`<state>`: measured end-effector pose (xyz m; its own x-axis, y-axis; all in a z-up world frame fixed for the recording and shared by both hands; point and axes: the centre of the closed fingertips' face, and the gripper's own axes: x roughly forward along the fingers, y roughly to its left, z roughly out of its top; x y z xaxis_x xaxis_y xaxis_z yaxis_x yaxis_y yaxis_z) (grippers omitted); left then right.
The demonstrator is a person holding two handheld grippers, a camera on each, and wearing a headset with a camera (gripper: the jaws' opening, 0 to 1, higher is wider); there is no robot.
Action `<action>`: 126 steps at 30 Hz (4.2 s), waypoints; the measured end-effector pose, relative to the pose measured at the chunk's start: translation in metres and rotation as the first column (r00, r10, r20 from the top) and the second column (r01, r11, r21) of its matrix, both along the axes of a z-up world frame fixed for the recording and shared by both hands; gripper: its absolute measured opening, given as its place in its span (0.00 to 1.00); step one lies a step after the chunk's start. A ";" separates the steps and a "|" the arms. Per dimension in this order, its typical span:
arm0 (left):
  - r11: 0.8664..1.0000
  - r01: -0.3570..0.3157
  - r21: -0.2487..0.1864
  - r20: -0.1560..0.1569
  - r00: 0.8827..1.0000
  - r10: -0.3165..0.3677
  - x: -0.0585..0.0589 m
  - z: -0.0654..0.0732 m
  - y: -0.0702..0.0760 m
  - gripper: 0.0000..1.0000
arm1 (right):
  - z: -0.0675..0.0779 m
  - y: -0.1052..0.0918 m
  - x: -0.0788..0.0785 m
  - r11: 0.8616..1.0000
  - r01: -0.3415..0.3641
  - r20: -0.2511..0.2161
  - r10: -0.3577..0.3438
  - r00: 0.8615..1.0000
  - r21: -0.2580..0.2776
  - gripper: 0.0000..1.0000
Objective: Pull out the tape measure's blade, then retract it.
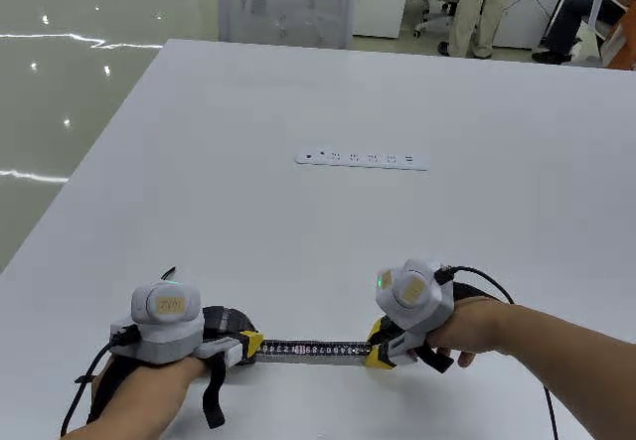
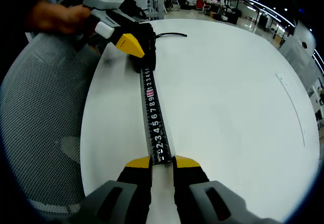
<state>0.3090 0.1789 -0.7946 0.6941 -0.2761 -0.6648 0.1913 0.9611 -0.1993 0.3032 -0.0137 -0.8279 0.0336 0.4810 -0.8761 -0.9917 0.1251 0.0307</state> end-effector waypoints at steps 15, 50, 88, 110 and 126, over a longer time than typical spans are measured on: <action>1.000 -0.002 -0.005 -0.002 1.000 0.002 0.001 0.000 0.001 0.59 | 0.001 0.021 0.000 1.000 -0.020 0.014 0.020 1.000 0.023 0.14; 1.000 -0.005 -0.017 -0.003 1.000 0.005 -0.001 0.000 0.001 0.59 | 0.000 0.061 -0.002 0.999 -0.015 0.017 0.014 1.000 0.040 0.14; 0.999 -0.018 -0.029 -0.010 1.000 0.017 0.000 0.000 0.003 0.59 | 0.001 0.104 -0.006 0.993 -0.038 0.026 0.035 0.999 0.114 0.14; 0.999 -0.028 -0.034 -0.010 1.000 0.027 0.001 0.000 0.002 0.59 | 0.001 0.134 -0.006 0.988 -0.065 0.019 0.063 0.998 0.137 0.14; 0.999 -0.032 -0.038 -0.011 0.999 0.031 0.001 0.000 0.002 0.59 | 0.001 0.148 -0.007 0.988 -0.092 0.021 0.090 0.996 0.120 0.14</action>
